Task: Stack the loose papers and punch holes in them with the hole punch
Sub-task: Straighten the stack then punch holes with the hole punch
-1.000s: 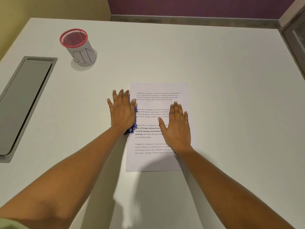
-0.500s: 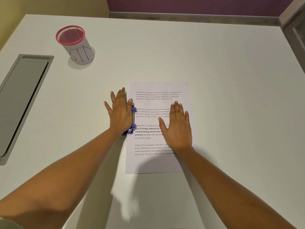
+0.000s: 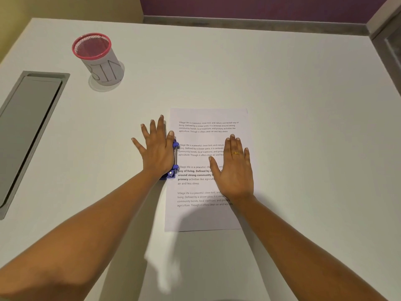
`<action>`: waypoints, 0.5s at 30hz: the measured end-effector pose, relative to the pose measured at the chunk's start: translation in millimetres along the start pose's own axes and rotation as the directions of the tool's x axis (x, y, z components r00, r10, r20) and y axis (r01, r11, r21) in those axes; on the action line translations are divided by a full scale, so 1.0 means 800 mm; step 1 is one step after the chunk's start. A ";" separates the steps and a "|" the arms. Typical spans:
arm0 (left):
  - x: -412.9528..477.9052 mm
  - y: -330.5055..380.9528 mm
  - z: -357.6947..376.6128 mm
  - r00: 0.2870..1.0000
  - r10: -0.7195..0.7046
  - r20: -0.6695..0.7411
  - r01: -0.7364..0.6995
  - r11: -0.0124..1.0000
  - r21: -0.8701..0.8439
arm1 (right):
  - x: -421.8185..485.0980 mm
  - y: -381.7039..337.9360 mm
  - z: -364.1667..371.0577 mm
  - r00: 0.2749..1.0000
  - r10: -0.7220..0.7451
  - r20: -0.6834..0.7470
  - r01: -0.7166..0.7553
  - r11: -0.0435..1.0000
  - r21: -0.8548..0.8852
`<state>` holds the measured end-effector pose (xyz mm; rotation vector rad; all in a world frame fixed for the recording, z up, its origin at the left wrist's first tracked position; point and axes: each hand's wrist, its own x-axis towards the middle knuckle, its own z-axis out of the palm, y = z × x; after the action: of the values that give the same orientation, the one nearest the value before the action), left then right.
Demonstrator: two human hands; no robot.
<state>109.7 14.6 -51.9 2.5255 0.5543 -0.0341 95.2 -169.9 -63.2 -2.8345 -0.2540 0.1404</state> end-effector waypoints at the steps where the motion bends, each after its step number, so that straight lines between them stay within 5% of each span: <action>1: 0.000 0.000 0.000 1.000 -0.001 0.000 0.001 1.000 0.001 | 0.000 0.000 0.000 1.000 0.000 -0.001 0.000 1.000 -0.002; 15: 0.000 0.001 -0.002 1.000 -0.016 0.008 0.016 0.999 0.033 | 0.000 0.000 0.001 1.000 0.002 0.007 -0.002 1.000 -0.017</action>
<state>110.0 14.8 -50.2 2.5520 0.5746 -0.0603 94.9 -169.4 -63.6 -2.8515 -0.2545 0.1494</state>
